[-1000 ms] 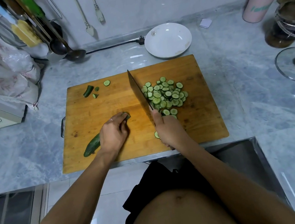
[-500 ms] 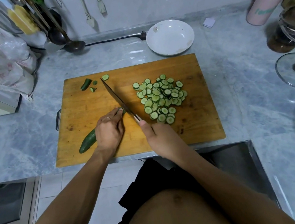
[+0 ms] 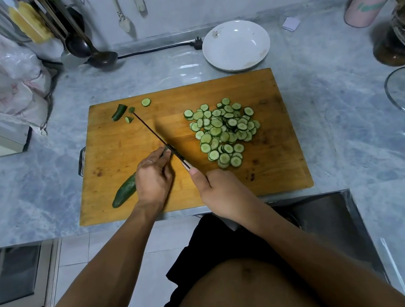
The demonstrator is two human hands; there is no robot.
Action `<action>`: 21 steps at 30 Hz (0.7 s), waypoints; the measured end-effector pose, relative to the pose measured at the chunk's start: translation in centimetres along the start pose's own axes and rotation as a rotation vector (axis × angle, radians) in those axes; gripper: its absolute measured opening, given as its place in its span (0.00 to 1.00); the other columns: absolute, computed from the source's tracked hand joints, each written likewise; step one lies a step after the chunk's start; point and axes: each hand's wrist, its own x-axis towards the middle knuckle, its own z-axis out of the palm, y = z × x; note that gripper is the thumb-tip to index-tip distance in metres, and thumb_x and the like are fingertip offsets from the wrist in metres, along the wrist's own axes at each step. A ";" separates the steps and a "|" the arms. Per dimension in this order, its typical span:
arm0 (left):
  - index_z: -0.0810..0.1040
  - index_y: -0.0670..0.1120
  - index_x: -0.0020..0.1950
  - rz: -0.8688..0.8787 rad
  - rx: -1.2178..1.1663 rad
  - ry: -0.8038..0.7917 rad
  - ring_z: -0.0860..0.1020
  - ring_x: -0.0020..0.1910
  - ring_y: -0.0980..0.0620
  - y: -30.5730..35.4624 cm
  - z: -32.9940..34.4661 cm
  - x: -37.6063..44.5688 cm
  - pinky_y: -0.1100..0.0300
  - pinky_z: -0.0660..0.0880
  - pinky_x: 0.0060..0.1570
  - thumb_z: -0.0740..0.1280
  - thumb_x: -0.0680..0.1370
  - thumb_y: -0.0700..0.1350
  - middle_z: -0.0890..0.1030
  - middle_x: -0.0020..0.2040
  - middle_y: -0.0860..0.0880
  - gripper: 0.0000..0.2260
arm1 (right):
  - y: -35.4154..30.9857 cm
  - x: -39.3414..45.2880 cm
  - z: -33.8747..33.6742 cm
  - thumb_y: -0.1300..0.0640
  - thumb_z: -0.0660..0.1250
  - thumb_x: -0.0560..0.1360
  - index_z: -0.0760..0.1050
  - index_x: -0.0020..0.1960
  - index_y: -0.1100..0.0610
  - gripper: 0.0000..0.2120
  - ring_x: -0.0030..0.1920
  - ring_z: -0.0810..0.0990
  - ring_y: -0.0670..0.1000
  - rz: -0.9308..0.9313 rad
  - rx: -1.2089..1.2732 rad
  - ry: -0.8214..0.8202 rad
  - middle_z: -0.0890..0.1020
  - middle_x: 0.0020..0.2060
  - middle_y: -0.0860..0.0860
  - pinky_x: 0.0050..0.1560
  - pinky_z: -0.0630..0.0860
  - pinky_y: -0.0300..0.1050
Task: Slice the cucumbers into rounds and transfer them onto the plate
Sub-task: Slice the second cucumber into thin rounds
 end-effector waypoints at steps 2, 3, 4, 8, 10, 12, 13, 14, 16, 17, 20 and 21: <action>0.84 0.42 0.56 -0.011 -0.013 0.007 0.80 0.59 0.44 0.1 0.0 0.0 0.49 0.78 0.55 0.55 0.74 0.45 0.81 0.62 0.45 0.20 | 0.0 0.2 0.1 0.39 0.47 0.83 0.66 0.31 0.57 0.30 0.32 0.72 0.52 -0.003 -0.015 -0.009 0.72 0.29 0.53 0.35 0.64 0.47; 0.84 0.42 0.56 -0.017 -0.019 0.009 0.79 0.59 0.44 0.2 -0.1 0.1 0.49 0.78 0.56 0.56 0.74 0.44 0.81 0.62 0.45 0.20 | 0.0 0.3 0.0 0.39 0.47 0.83 0.66 0.30 0.57 0.30 0.32 0.72 0.52 0.001 -0.018 -0.013 0.72 0.29 0.53 0.35 0.64 0.47; 0.84 0.41 0.57 -0.022 -0.022 0.009 0.79 0.60 0.43 0.4 -0.2 0.1 0.49 0.78 0.57 0.57 0.74 0.43 0.81 0.62 0.44 0.19 | -0.1 0.5 -0.2 0.39 0.47 0.83 0.66 0.30 0.57 0.31 0.31 0.72 0.52 0.006 -0.013 -0.016 0.71 0.28 0.53 0.33 0.63 0.47; 0.83 0.40 0.57 -0.010 -0.016 0.007 0.80 0.59 0.41 0.8 -0.6 -0.1 0.47 0.77 0.59 0.61 0.72 0.39 0.81 0.61 0.41 0.17 | -0.3 1.6 -0.7 0.39 0.47 0.83 0.65 0.29 0.57 0.31 0.29 0.72 0.53 0.057 0.023 -0.045 0.70 0.26 0.53 0.35 0.67 0.47; 0.83 0.39 0.57 0.009 -0.020 0.023 0.80 0.58 0.41 0.7 -0.8 0.0 0.47 0.77 0.59 0.62 0.72 0.37 0.81 0.60 0.40 0.16 | -0.1 2.5 -0.1 0.39 0.46 0.83 0.66 0.30 0.56 0.31 0.30 0.71 0.52 0.078 0.024 -0.043 0.71 0.27 0.52 0.35 0.66 0.46; 0.84 0.39 0.56 0.030 -0.031 0.036 0.81 0.56 0.41 0.7 -0.9 0.0 0.48 0.77 0.59 0.64 0.72 0.34 0.82 0.58 0.39 0.14 | 0.1 3.1 0.7 0.38 0.46 0.83 0.66 0.31 0.55 0.30 0.30 0.70 0.51 0.079 -0.003 -0.021 0.71 0.29 0.52 0.31 0.62 0.46; 0.84 0.39 0.55 0.035 -0.038 0.041 0.82 0.55 0.41 0.8 -0.9 0.1 0.50 0.77 0.59 0.65 0.72 0.33 0.82 0.58 0.39 0.14 | 0.2 3.2 1.0 0.38 0.46 0.83 0.65 0.30 0.55 0.30 0.30 0.69 0.51 0.070 -0.013 -0.007 0.70 0.29 0.52 0.29 0.60 0.46; 0.84 0.39 0.55 0.034 -0.047 0.049 0.82 0.55 0.41 0.9 -1.0 0.1 0.50 0.77 0.59 0.66 0.72 0.32 0.82 0.58 0.40 0.14 | 0.3 3.2 1.3 0.38 0.46 0.83 0.65 0.30 0.55 0.30 0.30 0.69 0.51 0.063 -0.017 0.005 0.70 0.28 0.52 0.29 0.59 0.46; 0.84 0.39 0.55 0.025 -0.067 0.066 0.82 0.55 0.42 1.0 -1.0 0.2 0.51 0.77 0.59 0.66 0.72 0.31 0.82 0.58 0.40 0.14 | 0.4 3.2 1.4 0.38 0.46 0.83 0.66 0.30 0.55 0.31 0.31 0.71 0.54 0.066 -0.007 0.025 0.71 0.29 0.52 0.31 0.62 0.46; 0.84 0.39 0.55 0.020 -0.074 0.072 0.82 0.56 0.43 1.1 -1.0 0.2 0.52 0.77 0.59 0.66 0.72 0.31 0.82 0.58 0.41 0.14 | 0.3 3.2 1.4 0.38 0.45 0.83 0.67 0.31 0.55 0.31 0.33 0.72 0.55 0.081 0.007 0.031 0.72 0.30 0.53 0.33 0.64 0.46; 0.84 0.39 0.56 0.017 -0.086 0.090 0.81 0.56 0.44 1.5 -1.1 0.0 0.54 0.75 0.61 0.66 0.72 0.30 0.82 0.58 0.41 0.15 | 0.5 3.2 1.0 0.37 0.45 0.83 0.69 0.32 0.57 0.32 0.33 0.74 0.55 0.158 0.077 0.060 0.74 0.30 0.53 0.32 0.65 0.46; 0.84 0.39 0.56 0.010 -0.089 0.098 0.81 0.56 0.44 1.6 -1.1 -0.1 0.55 0.74 0.61 0.66 0.71 0.30 0.82 0.58 0.41 0.15 | 0.5 3.2 0.8 0.37 0.45 0.83 0.69 0.31 0.57 0.32 0.30 0.74 0.55 0.178 0.105 0.077 0.73 0.29 0.53 0.30 0.66 0.46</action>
